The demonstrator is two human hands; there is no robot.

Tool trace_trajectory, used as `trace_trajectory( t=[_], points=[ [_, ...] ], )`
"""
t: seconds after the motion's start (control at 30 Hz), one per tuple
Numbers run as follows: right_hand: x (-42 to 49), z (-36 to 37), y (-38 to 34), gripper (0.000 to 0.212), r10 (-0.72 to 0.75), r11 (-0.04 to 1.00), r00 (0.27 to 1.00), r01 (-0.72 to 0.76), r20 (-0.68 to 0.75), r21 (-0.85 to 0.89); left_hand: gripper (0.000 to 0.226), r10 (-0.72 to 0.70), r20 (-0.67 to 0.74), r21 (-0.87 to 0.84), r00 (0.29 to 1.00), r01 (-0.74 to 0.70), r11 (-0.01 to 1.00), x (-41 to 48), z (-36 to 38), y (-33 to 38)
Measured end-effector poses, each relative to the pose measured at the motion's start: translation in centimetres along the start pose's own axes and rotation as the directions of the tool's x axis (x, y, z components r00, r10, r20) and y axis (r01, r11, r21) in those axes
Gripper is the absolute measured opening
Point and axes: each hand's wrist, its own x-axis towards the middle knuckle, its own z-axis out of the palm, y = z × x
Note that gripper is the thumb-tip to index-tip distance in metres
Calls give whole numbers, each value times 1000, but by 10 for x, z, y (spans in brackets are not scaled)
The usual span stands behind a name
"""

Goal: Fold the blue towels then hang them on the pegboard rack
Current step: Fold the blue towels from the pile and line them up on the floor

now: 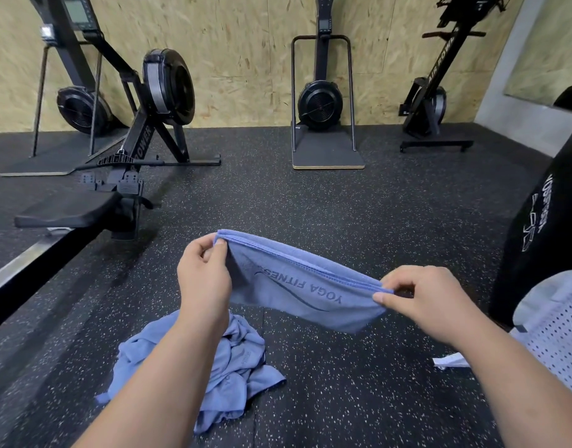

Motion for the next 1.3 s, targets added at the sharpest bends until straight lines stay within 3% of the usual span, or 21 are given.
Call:
trace_trajectory(
  t=[0.2,0.33,0.47,0.6,0.67,0.77,0.9,1.0,1.07,1.2,1.3],
  points=[
    [3,0,-1,19,42,996,971,-59,-234,-64,9,43,36,21,998,-43,999,-7,1,9],
    [3,-6,-9,14,216,968,926,-160,-310,196,7,143,82,100,986,-151,983,-14,1,13],
    [6,-5,-7,25,339,851,886,-145,-316,505,5,216,145,275,965,-249,929,-19,0,16],
    [7,-1,-3,25,315,912,892,-190,-325,364,5,247,178,397,953,-299,868,-26,2,19],
    [7,2,-2,19,319,924,885,-211,-340,318,7,220,201,385,955,-284,878,-25,4,16],
    [8,6,-3,15,392,876,851,-229,-349,425,10,114,230,333,967,-189,924,-21,5,8],
    [6,6,-2,18,524,709,828,-294,-200,641,23,-121,245,320,962,38,947,-20,4,1],
    [6,-1,0,36,412,577,911,-279,22,768,40,-205,247,257,947,140,956,-18,4,-1],
    [4,-5,-3,49,286,579,957,-219,56,785,48,-161,221,234,962,108,966,-15,3,-1],
    [5,-5,-9,48,278,666,949,-77,-151,742,42,57,127,200,990,-81,976,-17,0,10],
    [7,-7,-13,38,256,721,935,-16,-244,692,38,91,123,142,988,-108,984,-20,2,15]
  ],
)
